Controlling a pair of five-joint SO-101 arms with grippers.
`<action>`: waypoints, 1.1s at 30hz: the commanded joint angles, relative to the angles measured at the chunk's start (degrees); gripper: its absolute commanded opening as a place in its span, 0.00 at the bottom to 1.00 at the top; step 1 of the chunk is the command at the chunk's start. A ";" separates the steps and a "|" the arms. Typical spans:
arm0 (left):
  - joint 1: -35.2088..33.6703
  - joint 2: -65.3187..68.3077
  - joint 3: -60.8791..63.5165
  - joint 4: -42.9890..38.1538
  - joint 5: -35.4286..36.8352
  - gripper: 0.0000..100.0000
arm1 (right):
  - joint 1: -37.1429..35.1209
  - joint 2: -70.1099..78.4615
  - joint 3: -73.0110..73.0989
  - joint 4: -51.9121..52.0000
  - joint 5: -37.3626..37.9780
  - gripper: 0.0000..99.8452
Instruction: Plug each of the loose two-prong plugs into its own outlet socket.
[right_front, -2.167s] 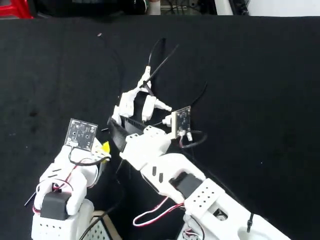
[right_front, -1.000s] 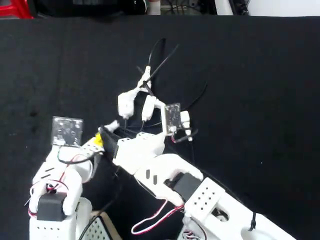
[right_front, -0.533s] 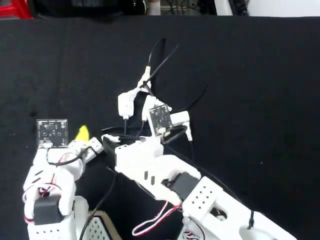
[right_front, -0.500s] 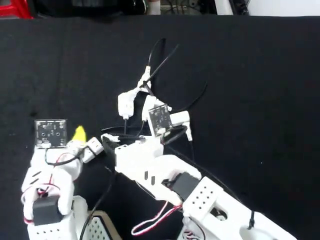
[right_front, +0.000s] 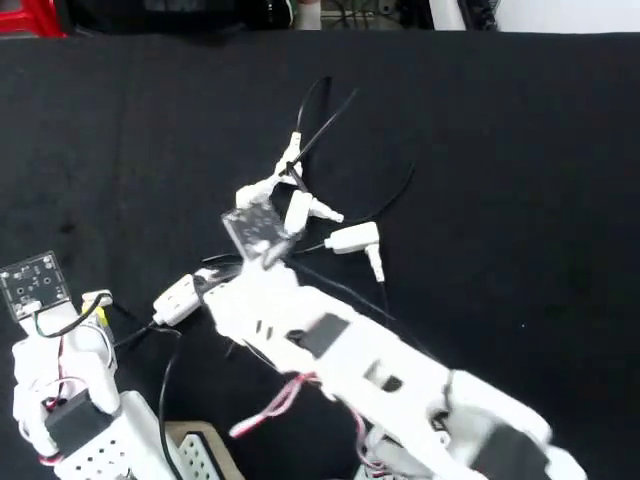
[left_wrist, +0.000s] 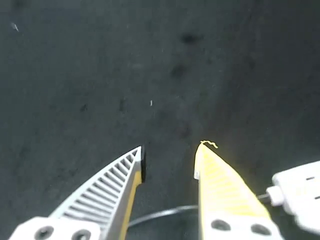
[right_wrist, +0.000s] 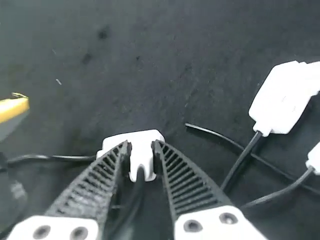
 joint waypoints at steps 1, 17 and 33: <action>-0.84 -0.18 0.57 -0.09 0.00 0.18 | -1.14 8.04 -4.18 -8.44 4.84 0.01; -0.22 -0.18 1.27 -0.09 0.09 0.18 | -1.93 24.75 -16.48 -2.46 9.05 0.01; -0.22 -0.18 1.27 -0.09 0.09 0.18 | -3.43 33.63 -29.85 18.11 8.97 0.01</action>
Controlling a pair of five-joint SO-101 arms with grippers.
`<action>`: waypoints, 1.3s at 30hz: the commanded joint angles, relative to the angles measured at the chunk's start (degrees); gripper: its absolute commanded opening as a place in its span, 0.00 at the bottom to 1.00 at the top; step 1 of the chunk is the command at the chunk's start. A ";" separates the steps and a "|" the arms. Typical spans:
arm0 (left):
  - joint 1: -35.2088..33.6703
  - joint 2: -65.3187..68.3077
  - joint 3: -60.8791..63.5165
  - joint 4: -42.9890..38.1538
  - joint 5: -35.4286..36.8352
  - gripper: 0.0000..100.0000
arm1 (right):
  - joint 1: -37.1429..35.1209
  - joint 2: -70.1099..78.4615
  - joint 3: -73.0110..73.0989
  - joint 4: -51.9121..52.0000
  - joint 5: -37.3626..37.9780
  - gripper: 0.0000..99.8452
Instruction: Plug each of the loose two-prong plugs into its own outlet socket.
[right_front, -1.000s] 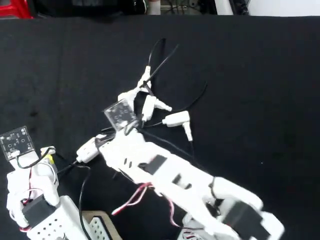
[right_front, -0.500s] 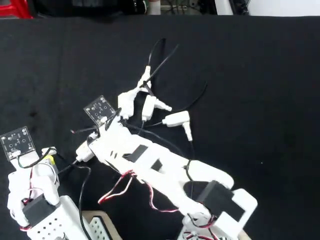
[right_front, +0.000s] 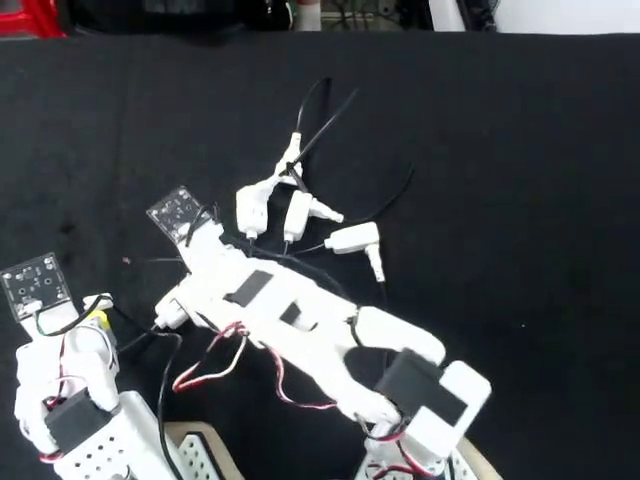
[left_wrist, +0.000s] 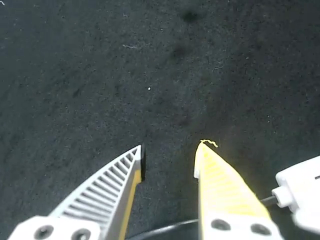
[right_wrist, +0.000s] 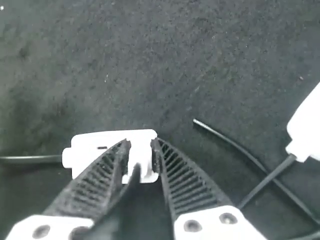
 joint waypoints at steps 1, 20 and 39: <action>-0.04 -0.18 -0.40 -0.09 0.09 0.18 | -1.85 2.33 -1.98 1.76 0.53 0.01; -0.40 -0.18 1.36 -3.52 1.14 0.18 | -0.97 1.36 -2.77 1.93 0.62 0.37; -0.04 -0.18 1.80 -3.69 2.11 0.18 | 11.08 -45.76 3.47 49.49 6.77 0.09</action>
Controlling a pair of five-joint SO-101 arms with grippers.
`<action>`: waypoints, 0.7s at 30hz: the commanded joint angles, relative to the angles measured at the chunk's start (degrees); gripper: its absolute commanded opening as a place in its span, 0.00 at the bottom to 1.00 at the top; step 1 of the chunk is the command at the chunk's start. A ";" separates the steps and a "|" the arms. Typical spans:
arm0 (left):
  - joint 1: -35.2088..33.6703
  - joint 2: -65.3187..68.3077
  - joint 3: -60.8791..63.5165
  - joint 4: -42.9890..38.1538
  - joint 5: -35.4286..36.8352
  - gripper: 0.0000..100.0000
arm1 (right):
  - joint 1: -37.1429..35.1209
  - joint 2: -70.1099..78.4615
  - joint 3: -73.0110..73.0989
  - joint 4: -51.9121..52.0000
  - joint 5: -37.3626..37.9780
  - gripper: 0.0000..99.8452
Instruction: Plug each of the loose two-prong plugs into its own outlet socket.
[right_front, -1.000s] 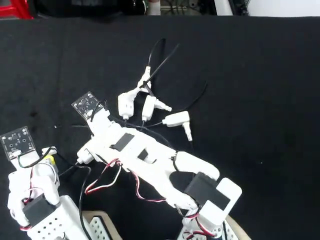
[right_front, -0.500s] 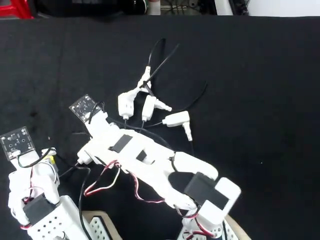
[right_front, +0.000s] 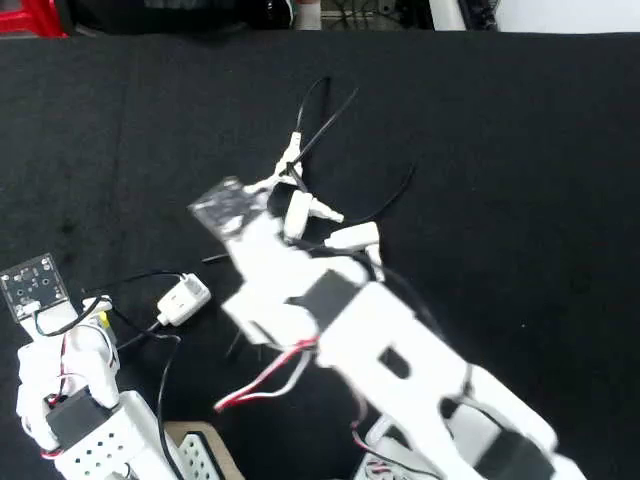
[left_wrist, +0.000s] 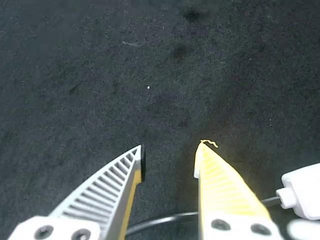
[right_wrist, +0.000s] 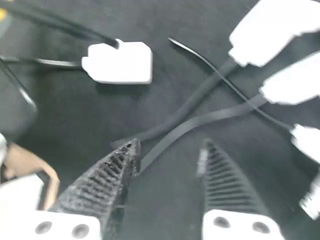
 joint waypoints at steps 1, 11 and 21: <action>0.04 -0.26 -0.31 -1.41 0.70 0.18 | 8.35 -8.40 2.51 5.63 5.54 0.05; 12.18 -0.26 -0.48 -0.97 0.35 0.04 | 29.98 -39.60 33.54 -16.70 13.89 0.01; 24.22 -0.26 1.54 -1.05 0.79 0.03 | 43.08 -76.26 57.45 -12.84 13.80 0.01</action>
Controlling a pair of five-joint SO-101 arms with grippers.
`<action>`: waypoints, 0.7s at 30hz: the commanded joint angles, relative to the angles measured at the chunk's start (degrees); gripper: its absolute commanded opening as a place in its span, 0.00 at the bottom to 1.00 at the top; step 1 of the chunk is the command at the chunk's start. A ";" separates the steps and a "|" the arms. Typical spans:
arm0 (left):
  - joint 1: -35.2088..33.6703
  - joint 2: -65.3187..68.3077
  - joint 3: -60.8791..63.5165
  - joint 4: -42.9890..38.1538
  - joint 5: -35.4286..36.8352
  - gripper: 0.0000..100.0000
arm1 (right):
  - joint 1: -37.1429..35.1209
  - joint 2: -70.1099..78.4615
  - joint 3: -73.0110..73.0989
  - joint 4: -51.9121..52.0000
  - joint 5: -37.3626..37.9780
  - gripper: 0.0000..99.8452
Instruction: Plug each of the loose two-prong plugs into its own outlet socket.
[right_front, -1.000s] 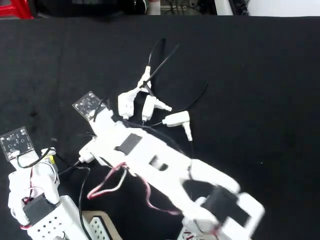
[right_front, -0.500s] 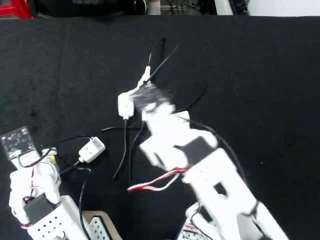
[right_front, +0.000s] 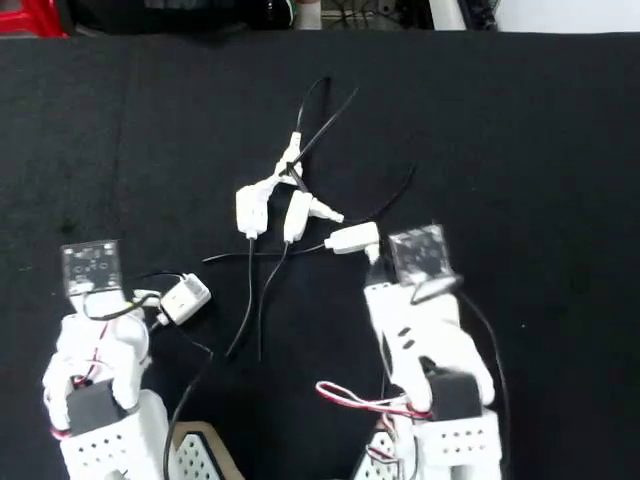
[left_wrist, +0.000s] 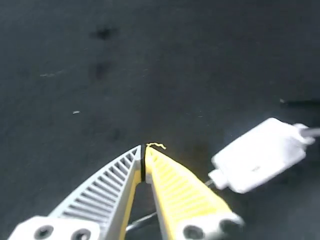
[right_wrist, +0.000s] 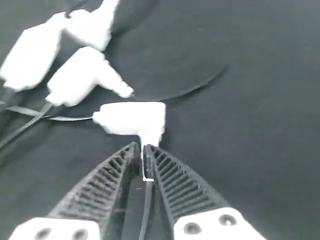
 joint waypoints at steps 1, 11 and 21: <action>5.67 -0.18 0.92 -0.97 0.26 0.03 | 2.20 -6.29 2.95 2.73 0.26 0.01; 8.92 -0.18 4.88 -1.41 -0.18 0.03 | 2.64 -3.82 3.12 17.23 0.79 0.01; 9.01 -0.18 5.93 -1.49 -0.18 0.03 | 2.46 -4.18 3.12 21.01 0.79 0.01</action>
